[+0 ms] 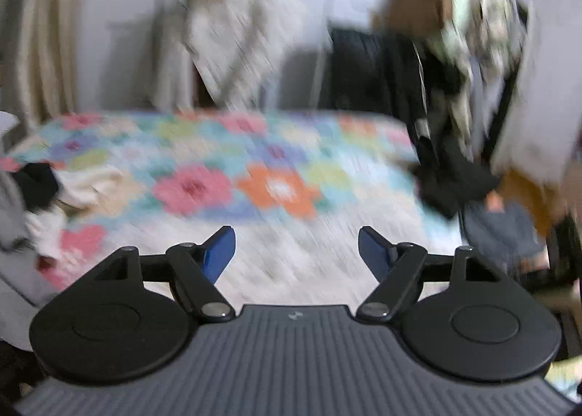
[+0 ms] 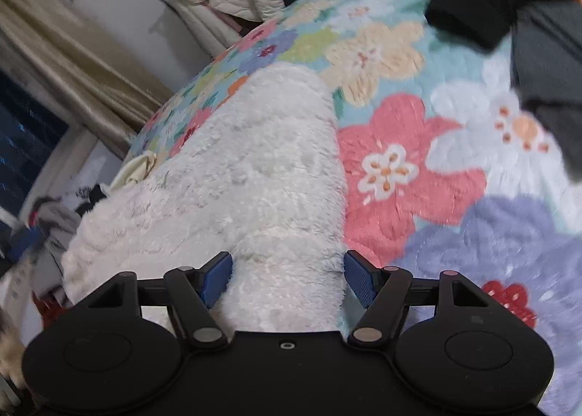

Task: Fold clothes

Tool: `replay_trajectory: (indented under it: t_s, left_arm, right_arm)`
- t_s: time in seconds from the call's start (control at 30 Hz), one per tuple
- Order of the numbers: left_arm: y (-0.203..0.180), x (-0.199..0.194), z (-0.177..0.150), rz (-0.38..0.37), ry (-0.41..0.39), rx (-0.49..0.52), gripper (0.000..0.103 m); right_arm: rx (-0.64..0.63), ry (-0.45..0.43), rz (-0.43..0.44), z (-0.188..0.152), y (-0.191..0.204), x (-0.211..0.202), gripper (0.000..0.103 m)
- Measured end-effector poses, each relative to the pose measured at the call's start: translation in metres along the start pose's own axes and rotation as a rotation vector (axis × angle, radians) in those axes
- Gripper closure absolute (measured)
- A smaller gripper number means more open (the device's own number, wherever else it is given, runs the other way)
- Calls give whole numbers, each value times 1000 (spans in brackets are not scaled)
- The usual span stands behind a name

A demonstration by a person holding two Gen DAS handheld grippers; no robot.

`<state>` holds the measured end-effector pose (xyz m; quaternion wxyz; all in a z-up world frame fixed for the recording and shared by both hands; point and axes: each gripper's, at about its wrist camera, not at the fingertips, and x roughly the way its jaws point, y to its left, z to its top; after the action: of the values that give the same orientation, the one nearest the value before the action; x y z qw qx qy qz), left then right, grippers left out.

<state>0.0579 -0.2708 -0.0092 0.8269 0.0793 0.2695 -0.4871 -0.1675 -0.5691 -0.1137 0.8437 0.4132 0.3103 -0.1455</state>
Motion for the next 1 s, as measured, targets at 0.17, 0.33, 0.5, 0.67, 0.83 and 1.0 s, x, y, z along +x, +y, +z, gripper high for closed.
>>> replay_trajectory:
  t_s: [0.17, 0.33, 0.5, 0.67, 0.83, 1.0]
  left_arm:
    - [-27, 85, -53, -25, 321, 99, 29]
    - [-37, 104, -61, -1, 399, 174, 26]
    - [-30, 105, -61, -14, 408, 130, 25]
    - [-35, 105, -56, -14, 409, 138, 24]
    - [-35, 95, -55, -3, 395, 179, 23]
    - [-10, 51, -37, 28, 277, 166, 22]
  right_arm:
    - [-20, -23, -55, 7, 2, 11, 29]
    - [-20, 40, 11, 11, 6, 29, 27]
    - [16, 74, 34, 6, -6, 45, 21]
    - [32, 73, 146, 1, -11, 43, 25]
    - [-84, 17, 216, 4, 26, 31, 63]
    - [-271, -47, 236, 23, 93, 12, 65]
